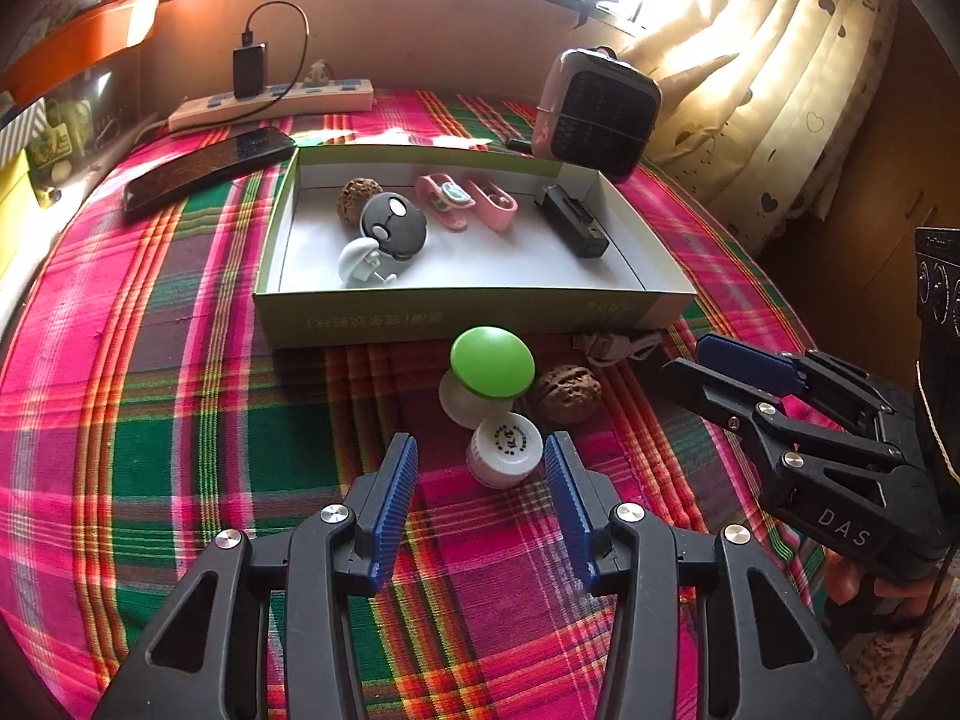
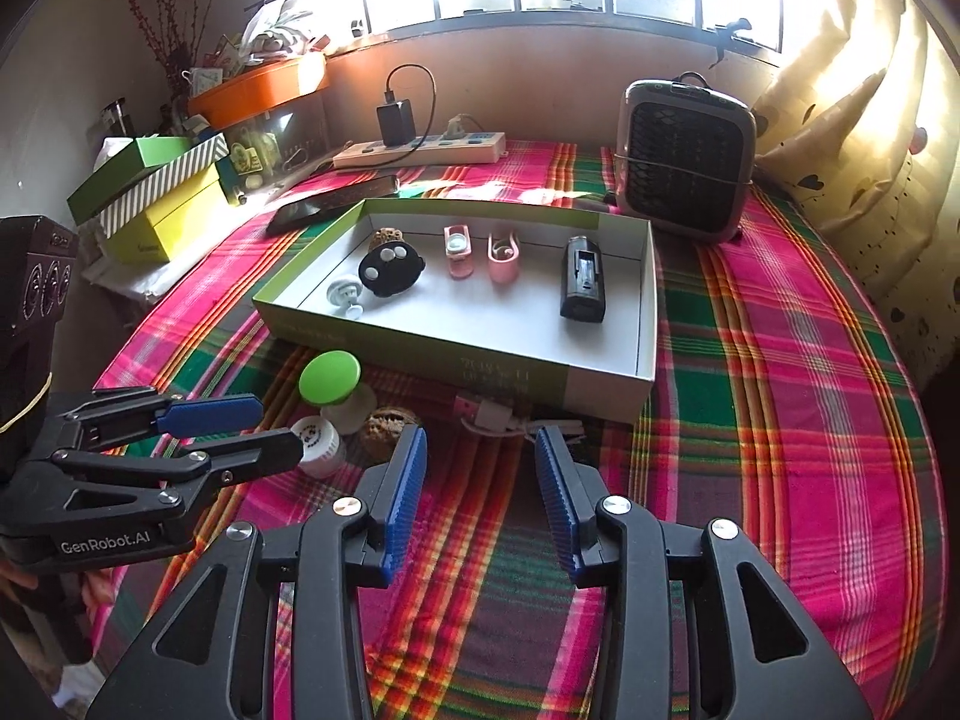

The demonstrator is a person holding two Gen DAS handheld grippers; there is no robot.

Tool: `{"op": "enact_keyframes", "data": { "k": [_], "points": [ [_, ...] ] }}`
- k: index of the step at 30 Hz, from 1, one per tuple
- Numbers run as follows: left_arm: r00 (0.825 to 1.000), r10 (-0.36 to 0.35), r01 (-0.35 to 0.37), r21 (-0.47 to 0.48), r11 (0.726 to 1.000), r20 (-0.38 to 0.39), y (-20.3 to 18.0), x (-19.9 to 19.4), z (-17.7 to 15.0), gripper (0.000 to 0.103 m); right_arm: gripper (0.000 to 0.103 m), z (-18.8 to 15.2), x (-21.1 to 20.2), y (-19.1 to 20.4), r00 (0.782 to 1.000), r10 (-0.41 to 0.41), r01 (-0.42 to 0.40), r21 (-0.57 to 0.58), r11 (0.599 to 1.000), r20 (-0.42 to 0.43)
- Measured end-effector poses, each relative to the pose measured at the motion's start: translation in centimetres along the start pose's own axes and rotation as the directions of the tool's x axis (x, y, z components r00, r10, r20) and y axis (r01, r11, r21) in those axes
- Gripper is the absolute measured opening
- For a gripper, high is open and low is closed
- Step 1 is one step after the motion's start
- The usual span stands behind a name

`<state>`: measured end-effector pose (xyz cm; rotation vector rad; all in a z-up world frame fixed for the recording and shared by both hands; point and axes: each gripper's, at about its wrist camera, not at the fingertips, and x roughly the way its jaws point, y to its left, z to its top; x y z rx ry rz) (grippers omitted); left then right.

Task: Organize objects
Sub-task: 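Withdraw both grippers and move the left gripper to the white round container, then close the left gripper on the white round container with black print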

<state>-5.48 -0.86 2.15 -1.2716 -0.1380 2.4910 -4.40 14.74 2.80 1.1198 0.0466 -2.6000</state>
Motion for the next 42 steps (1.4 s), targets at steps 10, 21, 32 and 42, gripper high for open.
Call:
{"op": "enact_keyframes", "data": {
  "k": [10, 21, 32, 42],
  "points": [
    [0.999, 0.021, -0.021, 0.02, 1.0, -0.026, -0.9, 1.6, 0.1, 0.044, 0.04, -0.7, -0.2, -0.6, 1.0, -0.005, 0.005, 0.014, 1.0, -0.006],
    [0.998, 0.062, -0.062, 0.047, 0.997, -0.011, -1.2, 2.4, 0.5, 0.043, 0.04, -0.7, 0.1, -0.9, 1.0, -0.007, 0.007, 0.018, 1.0, -0.014],
    [0.997, 0.081, -0.081, 0.059, 0.995, -0.002, -1.2, 2.3, 0.3, 0.035, 0.04, -0.6, 0.6, -0.3, 1.0, -0.007, 0.007, 0.009, 1.0, -0.028],
    [0.996, 0.092, -0.092, 0.028, 0.995, 0.007, 0.4, 1.5, -0.1, 0.027, 0.04, -0.3, 1.0, 1.0, 0.999, 0.007, -0.008, -0.015, 1.0, -0.035]
  ]
}}
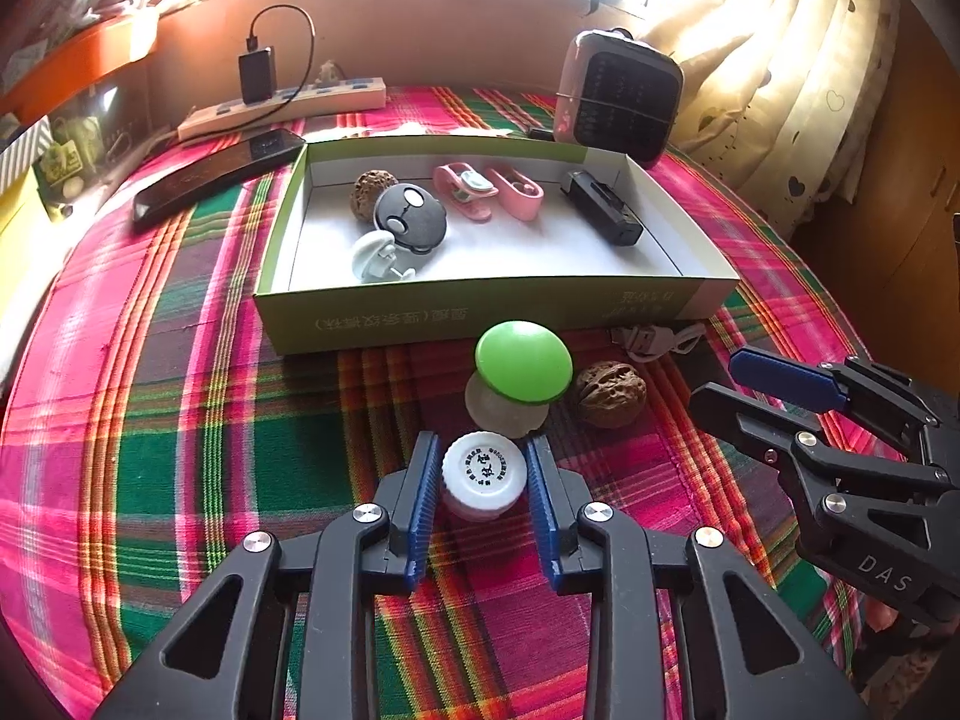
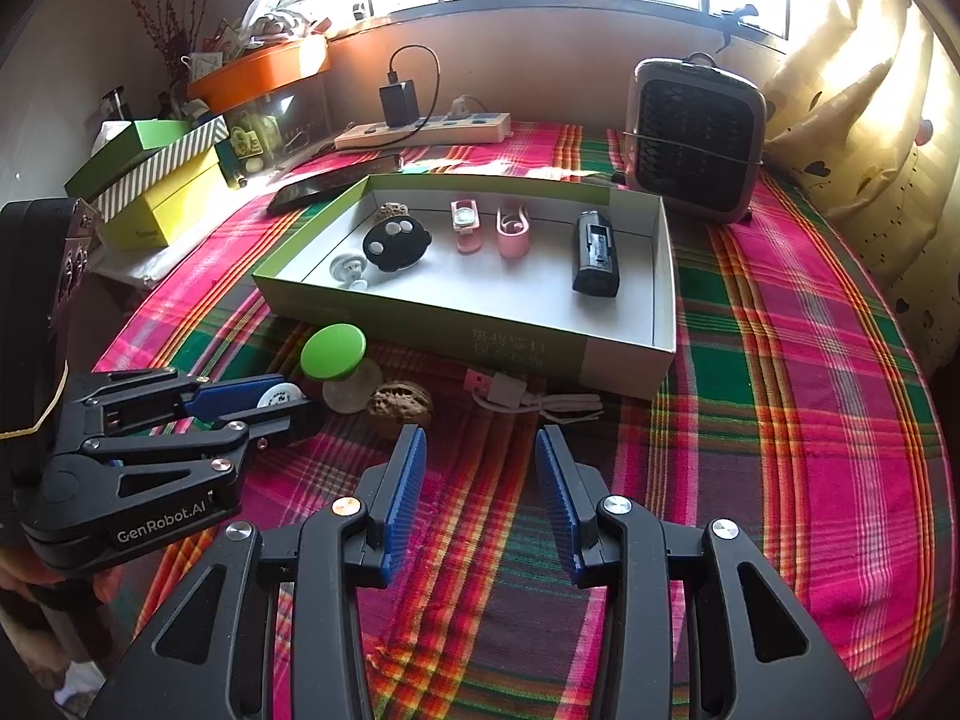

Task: Organize objects
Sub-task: 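Close the left gripper on the white round container with black print, then close the right gripper on the walnut while the left gripper holds the container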

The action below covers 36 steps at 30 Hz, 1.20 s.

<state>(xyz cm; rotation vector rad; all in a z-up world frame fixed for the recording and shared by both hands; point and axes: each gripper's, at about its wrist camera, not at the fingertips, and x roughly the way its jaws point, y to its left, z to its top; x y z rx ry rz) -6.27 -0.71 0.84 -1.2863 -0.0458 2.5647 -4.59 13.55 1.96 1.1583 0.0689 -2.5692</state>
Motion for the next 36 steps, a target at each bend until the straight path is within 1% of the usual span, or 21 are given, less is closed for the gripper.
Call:
{"op": "enact_keyframes", "data": {
  "k": [7, 14, 21, 28, 36],
  "points": [
    [1.0, 0.017, -0.017, -0.041, 0.999, 0.005, 1.8, -0.6, -0.5, 0.026, 0.04, 0.4, 0.8, 1.6, 0.999, 0.037, -0.037, -0.026, 0.999, -0.006],
    [1.0, 0.021, -0.02, -0.062, 0.998, 0.011, 2.9, -0.9, -0.8, 0.026, 0.04, 0.6, 2.5, 2.1, 0.999, 0.042, -0.043, -0.029, 0.999, -0.034],
    [1.0, 0.016, -0.015, -0.064, 0.998, 0.012, 3.0, -0.8, -0.8, 0.026, 0.04, 0.8, 3.6, 2.3, 0.998, 0.041, -0.043, -0.028, 0.999, -0.057],
    [1.0, 0.01, -0.009, -0.066, 0.998, 0.014, 3.0, -0.8, -0.6, 0.026, 0.04, 1.1, 4.0, 2.5, 0.998, 0.027, -0.03, -0.049, 0.998, -0.054],
    [1.0, 0.01, -0.009, -0.066, 0.998, 0.015, 3.0, -0.8, -0.7, 0.026, 0.04, 1.1, 3.9, 2.5, 0.998, 0.032, -0.035, -0.044, 0.998, -0.053]
  ]
}}
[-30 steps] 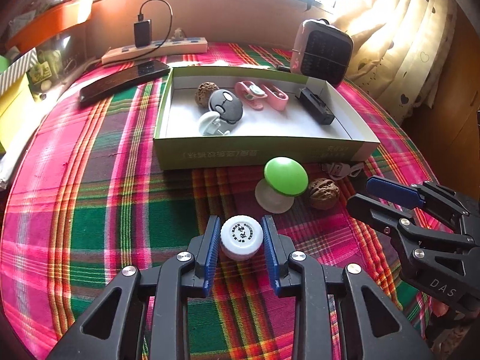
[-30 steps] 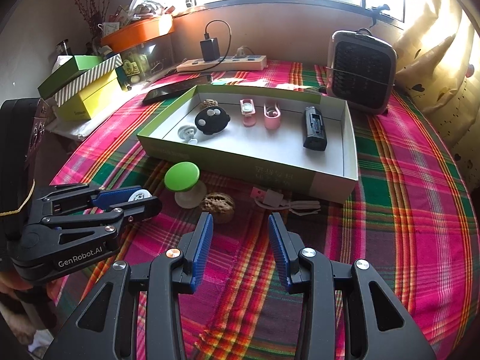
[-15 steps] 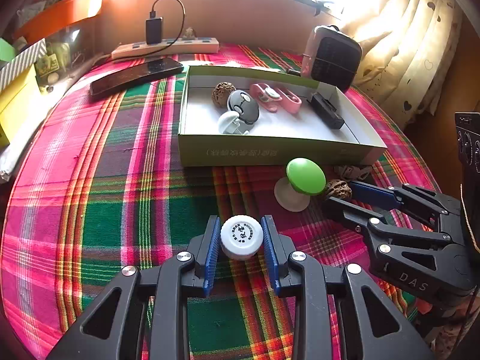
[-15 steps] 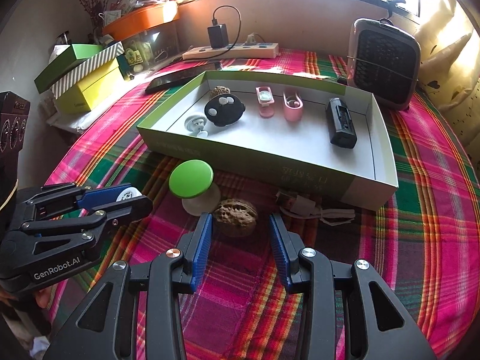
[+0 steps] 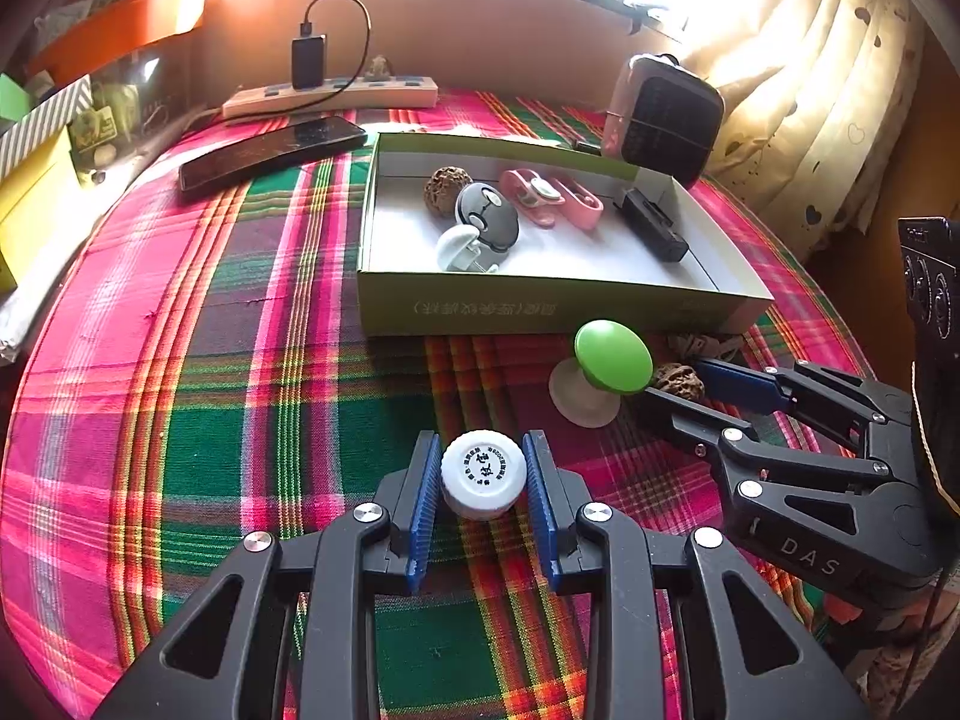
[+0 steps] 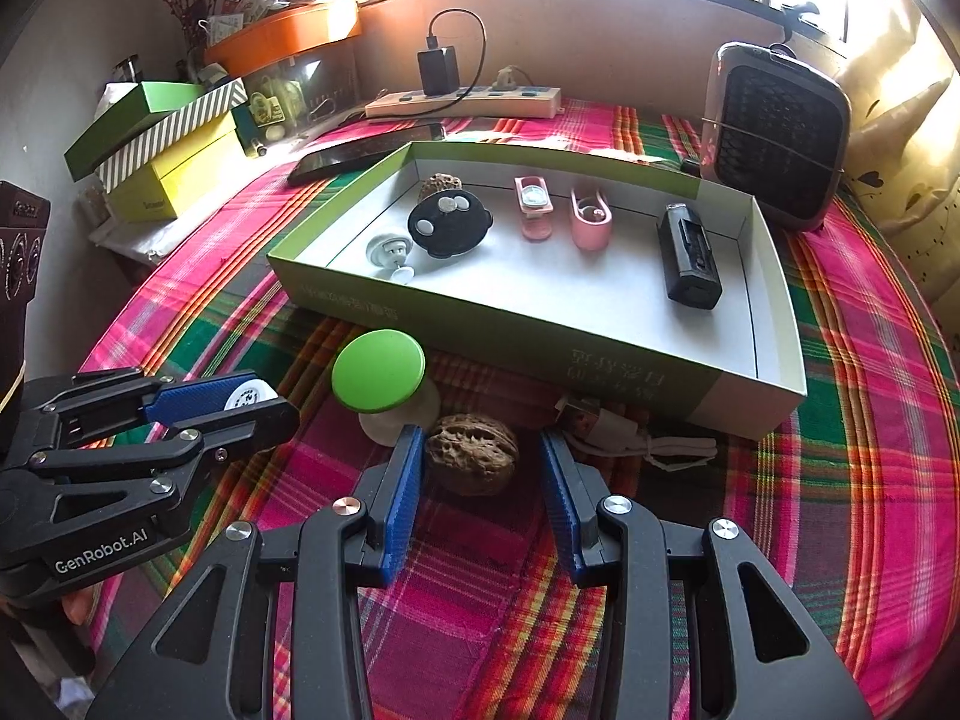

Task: Organize objects
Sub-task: 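Close the right gripper on the walnut while the left gripper holds the container, then carry the walnut with the right gripper while the left gripper carries the container over the box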

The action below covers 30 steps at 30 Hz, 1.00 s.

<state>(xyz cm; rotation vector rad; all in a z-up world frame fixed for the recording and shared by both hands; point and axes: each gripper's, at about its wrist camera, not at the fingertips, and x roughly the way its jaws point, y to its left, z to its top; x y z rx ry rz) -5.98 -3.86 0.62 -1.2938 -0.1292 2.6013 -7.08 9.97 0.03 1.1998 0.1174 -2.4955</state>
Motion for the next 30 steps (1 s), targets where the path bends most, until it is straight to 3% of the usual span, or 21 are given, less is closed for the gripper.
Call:
{"op": "enact_keyframes", "data": {
  "k": [3, 5, 30],
  "points": [
    [1.0, 0.0, 0.0, -0.001, 1.0, 0.001, -0.03, 0.01, 0.0, 0.026, 0.039, -0.02, -0.03, 0.01, 1.0, -0.001, 0.001, 0.0, 1.0, 0.0],
    [1.0, 0.001, -0.001, 0.0, 1.0, 0.001, -0.09, 0.02, 0.0, 0.026, 0.032, -0.01, -0.02, -0.02, 1.0, 0.0, 0.0, 0.0, 1.0, 0.0],
    [1.0, 0.003, -0.003, 0.002, 1.0, -0.005, 0.01, 0.06, 0.16, 0.026, 0.032, -0.05, -0.17, -0.3, 1.0, 0.011, -0.011, 0.008, 1.0, -0.002]
  ]
}}
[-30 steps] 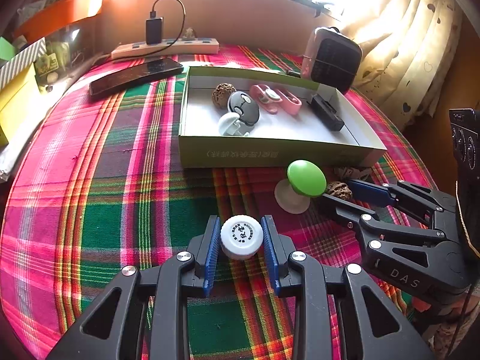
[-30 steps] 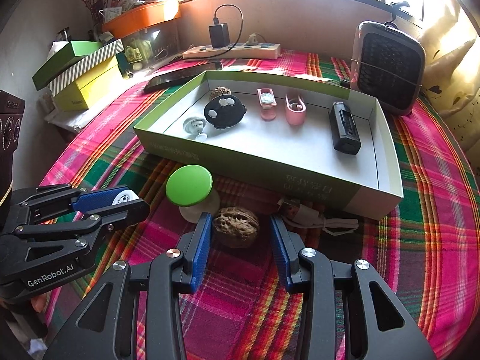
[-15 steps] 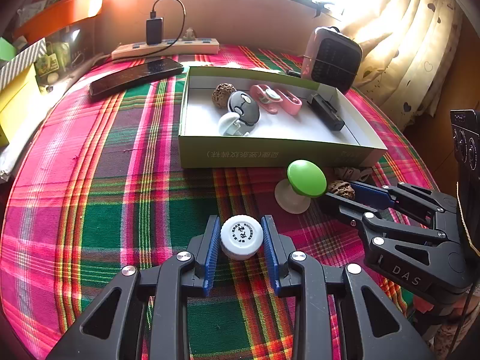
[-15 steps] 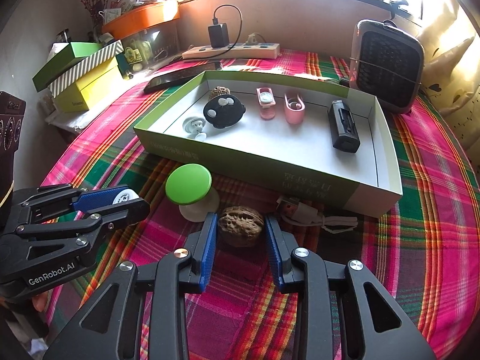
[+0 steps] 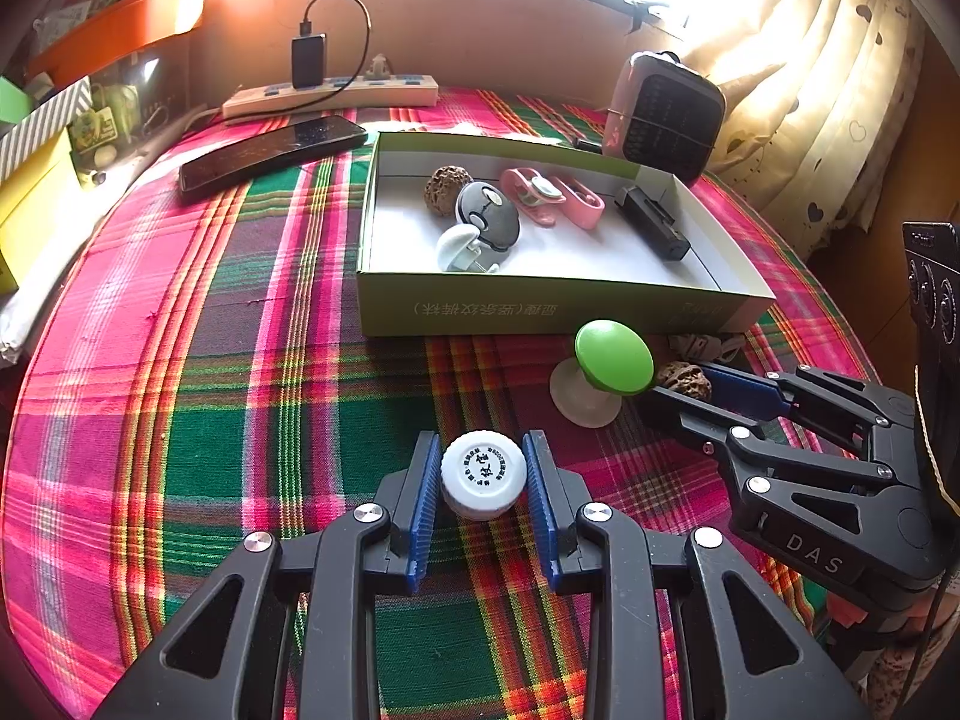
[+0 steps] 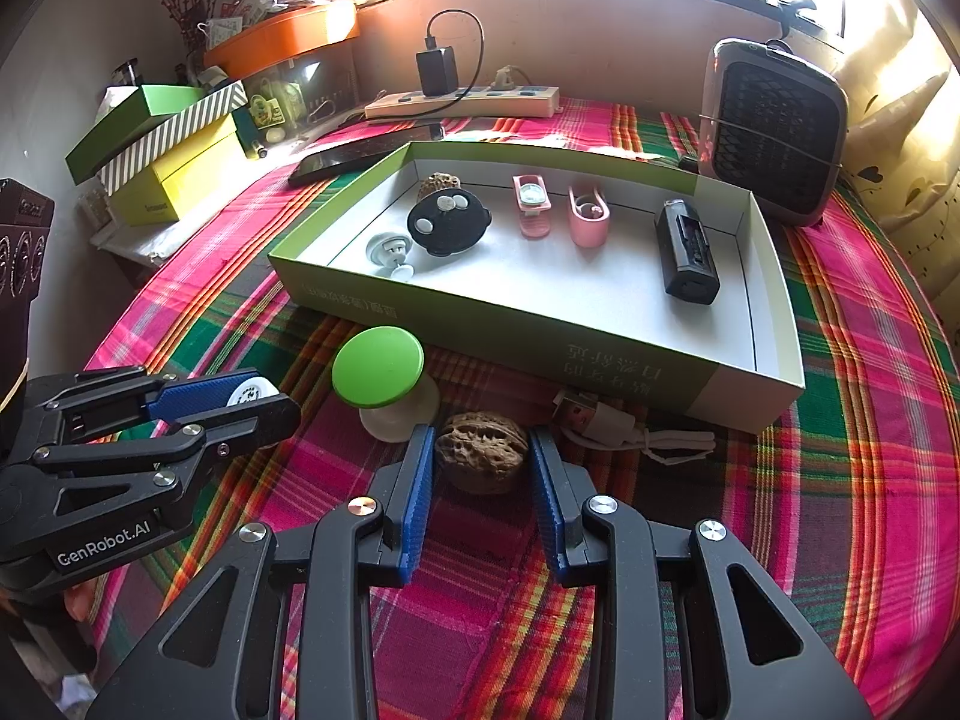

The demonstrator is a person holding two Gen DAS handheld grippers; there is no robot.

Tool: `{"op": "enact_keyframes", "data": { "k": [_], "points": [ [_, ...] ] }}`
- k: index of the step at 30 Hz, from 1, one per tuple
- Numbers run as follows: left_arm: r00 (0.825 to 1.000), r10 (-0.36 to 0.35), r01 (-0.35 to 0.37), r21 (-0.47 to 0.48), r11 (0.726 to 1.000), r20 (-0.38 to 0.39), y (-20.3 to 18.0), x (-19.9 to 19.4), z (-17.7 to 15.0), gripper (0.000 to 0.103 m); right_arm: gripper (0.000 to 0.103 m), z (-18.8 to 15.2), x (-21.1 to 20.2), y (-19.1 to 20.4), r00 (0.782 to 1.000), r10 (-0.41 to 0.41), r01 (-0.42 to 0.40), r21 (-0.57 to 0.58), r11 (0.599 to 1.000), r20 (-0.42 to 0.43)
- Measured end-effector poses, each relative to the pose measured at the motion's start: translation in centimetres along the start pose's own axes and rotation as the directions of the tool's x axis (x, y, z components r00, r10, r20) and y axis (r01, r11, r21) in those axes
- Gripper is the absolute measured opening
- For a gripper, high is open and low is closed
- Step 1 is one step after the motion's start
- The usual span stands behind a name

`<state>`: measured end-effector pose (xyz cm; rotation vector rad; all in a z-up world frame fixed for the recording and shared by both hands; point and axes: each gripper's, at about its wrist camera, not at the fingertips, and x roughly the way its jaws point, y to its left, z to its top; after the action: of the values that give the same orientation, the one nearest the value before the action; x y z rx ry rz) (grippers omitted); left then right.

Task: Organize objects
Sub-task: 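Carry the walnut with the right gripper while the left gripper carries the container over the box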

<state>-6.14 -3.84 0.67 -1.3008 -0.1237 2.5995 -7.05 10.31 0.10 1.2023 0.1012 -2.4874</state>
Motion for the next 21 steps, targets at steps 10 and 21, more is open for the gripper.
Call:
{"op": "enact_keyframes", "data": {
  "k": [10, 21],
  "points": [
    [1.0, -0.004, 0.004, 0.009, 1.0, 0.021, 0.0, -1.1, 1.0, 0.026, 0.032, 0.4, -1.2, -0.7, 1.0, 0.004, -0.004, 0.015, 1.0, 0.027],
    [0.998, -0.023, 0.021, 0.043, 0.999, 0.051, -1.0, -2.1, 3.6, 0.026, 0.032, 1.5, -3.0, -2.1, 0.997, -0.013, 0.011, 0.034, 0.999, 0.072]
  ]
}}
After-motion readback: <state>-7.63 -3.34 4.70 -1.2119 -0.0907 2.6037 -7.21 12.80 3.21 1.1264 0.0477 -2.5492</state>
